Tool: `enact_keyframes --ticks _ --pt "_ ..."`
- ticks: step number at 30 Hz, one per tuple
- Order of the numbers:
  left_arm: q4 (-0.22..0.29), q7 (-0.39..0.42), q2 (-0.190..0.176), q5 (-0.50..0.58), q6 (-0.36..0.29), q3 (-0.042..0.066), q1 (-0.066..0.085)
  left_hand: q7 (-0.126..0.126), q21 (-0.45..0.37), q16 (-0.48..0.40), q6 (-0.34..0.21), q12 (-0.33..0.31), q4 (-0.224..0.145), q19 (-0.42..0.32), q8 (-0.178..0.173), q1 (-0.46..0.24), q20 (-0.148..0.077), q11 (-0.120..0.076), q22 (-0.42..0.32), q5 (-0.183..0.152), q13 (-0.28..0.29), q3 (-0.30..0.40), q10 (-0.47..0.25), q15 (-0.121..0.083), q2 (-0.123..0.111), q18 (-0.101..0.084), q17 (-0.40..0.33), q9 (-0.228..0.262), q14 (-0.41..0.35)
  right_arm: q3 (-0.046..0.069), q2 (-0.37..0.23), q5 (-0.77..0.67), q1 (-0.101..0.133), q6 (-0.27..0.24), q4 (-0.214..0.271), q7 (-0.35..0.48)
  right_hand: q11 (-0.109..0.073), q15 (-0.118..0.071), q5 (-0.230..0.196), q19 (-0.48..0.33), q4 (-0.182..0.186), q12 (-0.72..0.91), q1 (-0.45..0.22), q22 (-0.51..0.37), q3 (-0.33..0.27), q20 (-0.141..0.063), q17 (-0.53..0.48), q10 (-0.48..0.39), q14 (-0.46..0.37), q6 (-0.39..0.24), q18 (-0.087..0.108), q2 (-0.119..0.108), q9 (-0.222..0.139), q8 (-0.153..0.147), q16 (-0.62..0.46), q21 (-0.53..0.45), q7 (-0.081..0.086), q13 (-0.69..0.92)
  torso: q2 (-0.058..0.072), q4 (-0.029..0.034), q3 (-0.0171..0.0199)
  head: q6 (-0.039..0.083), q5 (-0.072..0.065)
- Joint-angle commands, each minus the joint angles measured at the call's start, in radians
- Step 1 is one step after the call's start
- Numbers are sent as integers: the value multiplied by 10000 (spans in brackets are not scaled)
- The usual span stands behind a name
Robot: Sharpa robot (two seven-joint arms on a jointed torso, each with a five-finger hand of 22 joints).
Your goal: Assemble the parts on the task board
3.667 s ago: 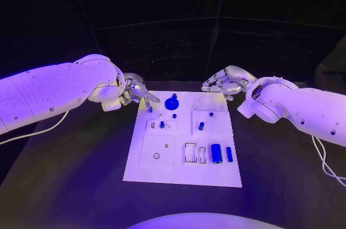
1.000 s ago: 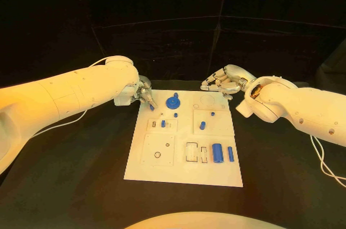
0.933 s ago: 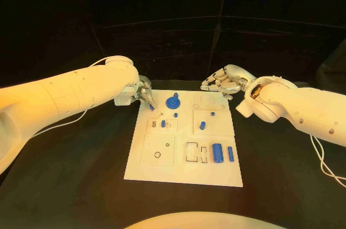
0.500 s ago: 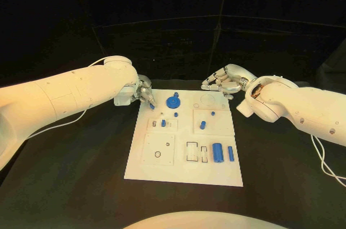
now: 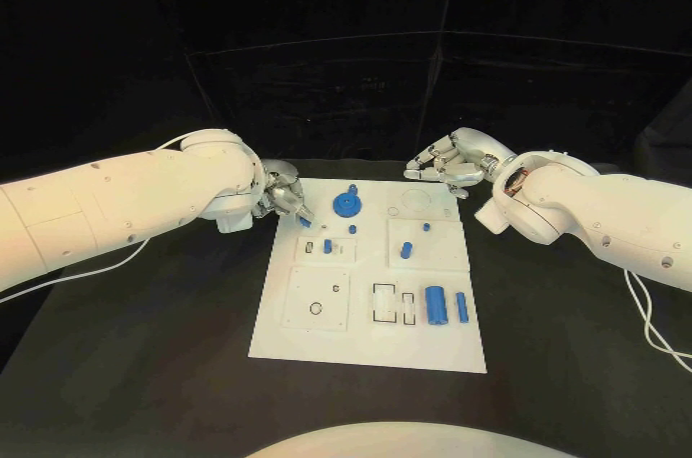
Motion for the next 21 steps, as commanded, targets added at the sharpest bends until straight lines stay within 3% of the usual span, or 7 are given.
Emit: enact_keyframes --ticks 1,5,10,21 --pt "527 84 -340 216 -1106 -5 -42 -52 -31 33 -33 -31 -1195 190 66 -101 11 -59 182 21 -5 1283 150 -8 10 21 2635 21 1039 5 -2 26 19 -7 6 85 -29 -47 68 4 35 49 55 -9 -51 -36 -11 -61 376 39 185 55 4 43 -18 -49 -34 -16 -15 37 -16 12 -31" --pt "1032 182 -747 226 -1495 -9 -152 -58 -28 33 -24 -23 -1192 194 100 -137 7 -66 187 21 4 1342 167 -12 -24 20 2635 39 1039 4 22 26 17 -2 -18 107 -28 -46 70 6 39 44 55 -3 -57 -36 -12 -67 376 40 183 54 4 45 -19 -46 -34 -23 -23 29 -29 53 23" --pt "1423 300 -1034 132 -1818 -13 -329 -66 -28 33 -19 -22 -1190 198 138 -171 2 -73 188 21 2 1409 181 -19 -59 21 2635 60 1039 4 35 26 5 23 -42 125 -28 -46 70 6 39 44 55 -3 -57 -36 -12 -67 376 40 183 54 4 45 -19 -46 -34 -23 -14 29 -17 86 36" --pt "1867 447 -1286 -423 -2192 -15 -679 -97 -38 33 -27 -46 -1143 203 283 -286 -16 -99 182 15 -36 1570 197 -44 -153 23 2635 142 1039 3 49 26 -34 77 -52 134 -29 -46 73 0 41 38 58 -19 -59 -36 -14 -73 375 40 186 56 4 47 -22 -55 -34 -30 -2 25 -11 81 44"
